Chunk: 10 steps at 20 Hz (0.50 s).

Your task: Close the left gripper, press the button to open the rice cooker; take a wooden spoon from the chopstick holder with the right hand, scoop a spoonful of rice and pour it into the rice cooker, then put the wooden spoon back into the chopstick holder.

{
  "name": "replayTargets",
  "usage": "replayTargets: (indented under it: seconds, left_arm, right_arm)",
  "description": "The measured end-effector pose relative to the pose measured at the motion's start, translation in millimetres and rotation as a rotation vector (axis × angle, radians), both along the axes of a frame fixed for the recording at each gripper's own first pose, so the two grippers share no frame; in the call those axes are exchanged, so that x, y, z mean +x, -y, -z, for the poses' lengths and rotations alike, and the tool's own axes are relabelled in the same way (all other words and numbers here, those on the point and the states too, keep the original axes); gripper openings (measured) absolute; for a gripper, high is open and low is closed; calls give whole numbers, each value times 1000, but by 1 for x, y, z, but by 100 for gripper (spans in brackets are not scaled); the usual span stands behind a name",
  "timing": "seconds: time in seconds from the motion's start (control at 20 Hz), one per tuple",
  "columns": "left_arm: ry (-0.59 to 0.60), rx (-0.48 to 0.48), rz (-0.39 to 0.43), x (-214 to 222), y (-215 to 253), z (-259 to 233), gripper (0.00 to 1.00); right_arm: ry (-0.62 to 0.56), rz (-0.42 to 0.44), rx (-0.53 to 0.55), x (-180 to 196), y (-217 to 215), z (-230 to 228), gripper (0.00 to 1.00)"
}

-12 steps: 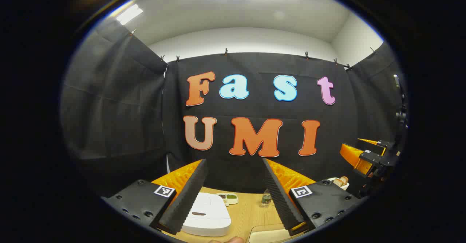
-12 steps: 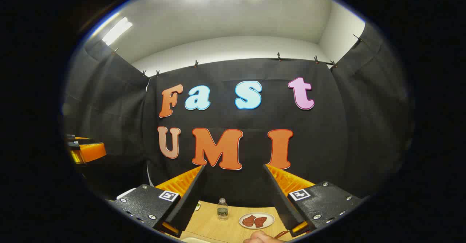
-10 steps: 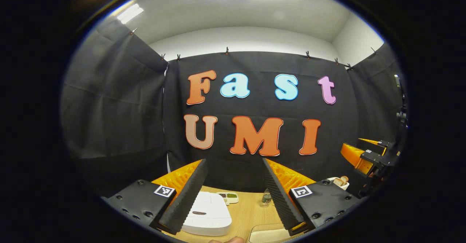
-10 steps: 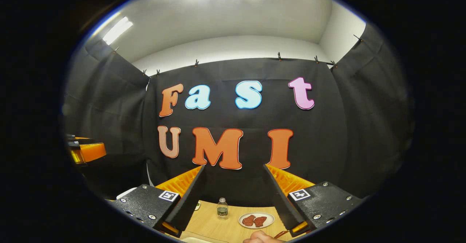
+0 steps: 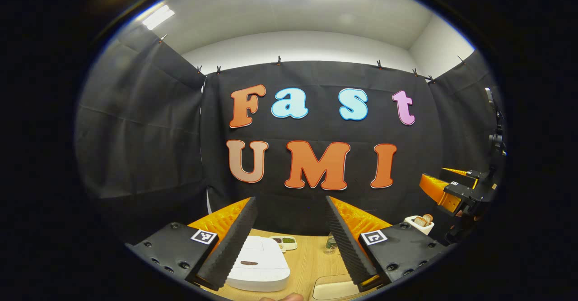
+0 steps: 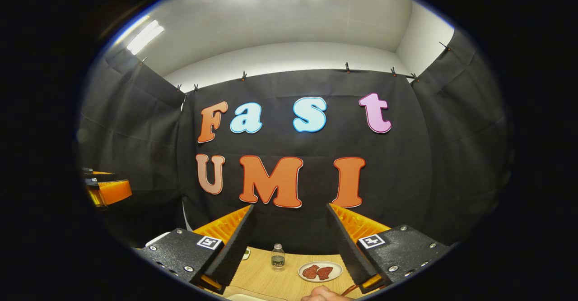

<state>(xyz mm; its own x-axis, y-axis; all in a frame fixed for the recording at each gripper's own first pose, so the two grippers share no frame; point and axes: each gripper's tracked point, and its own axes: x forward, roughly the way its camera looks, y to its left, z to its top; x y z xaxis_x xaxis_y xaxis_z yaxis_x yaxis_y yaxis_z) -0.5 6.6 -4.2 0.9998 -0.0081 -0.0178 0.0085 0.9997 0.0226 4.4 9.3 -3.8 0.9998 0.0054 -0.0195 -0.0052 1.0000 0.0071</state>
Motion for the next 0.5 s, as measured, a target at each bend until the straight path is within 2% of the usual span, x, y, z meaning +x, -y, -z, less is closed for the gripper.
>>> replayTargets:
  seconds: [0.5]
  left_arm:
    - [-11, 0, -33, 4, -15, 4, 100]
  right_arm:
    - [-4, -11, 4, 9, -8, 5, 94]
